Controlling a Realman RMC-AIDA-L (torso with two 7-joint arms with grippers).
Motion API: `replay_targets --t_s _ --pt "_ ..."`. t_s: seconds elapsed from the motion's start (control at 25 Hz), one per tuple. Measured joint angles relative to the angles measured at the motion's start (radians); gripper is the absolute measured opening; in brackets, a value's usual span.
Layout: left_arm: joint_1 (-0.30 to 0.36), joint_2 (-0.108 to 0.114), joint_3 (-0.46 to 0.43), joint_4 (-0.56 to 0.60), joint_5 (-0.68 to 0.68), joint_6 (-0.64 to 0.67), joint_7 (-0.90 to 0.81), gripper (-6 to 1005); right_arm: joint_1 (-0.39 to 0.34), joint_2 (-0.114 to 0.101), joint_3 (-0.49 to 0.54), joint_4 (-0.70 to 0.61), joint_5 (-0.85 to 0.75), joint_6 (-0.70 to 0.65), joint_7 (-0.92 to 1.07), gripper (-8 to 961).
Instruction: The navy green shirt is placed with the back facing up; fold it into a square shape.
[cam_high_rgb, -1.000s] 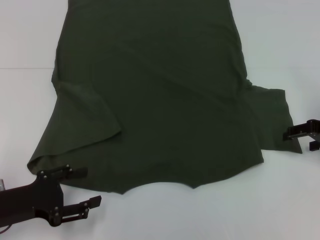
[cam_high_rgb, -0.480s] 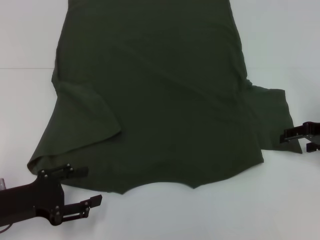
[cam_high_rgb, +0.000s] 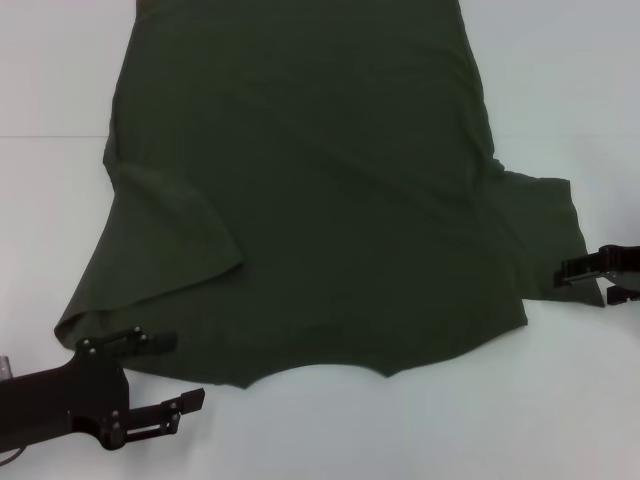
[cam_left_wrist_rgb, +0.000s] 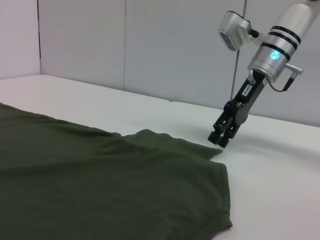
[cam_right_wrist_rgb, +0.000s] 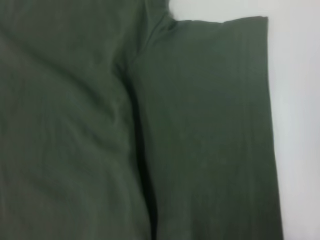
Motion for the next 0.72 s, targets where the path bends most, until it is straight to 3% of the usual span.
replay_targets --t_s 0.72 --pt "-0.001 0.000 0.001 -0.003 -0.001 0.000 0.000 777 -0.004 -0.003 -0.008 0.000 -0.002 0.006 0.000 915"
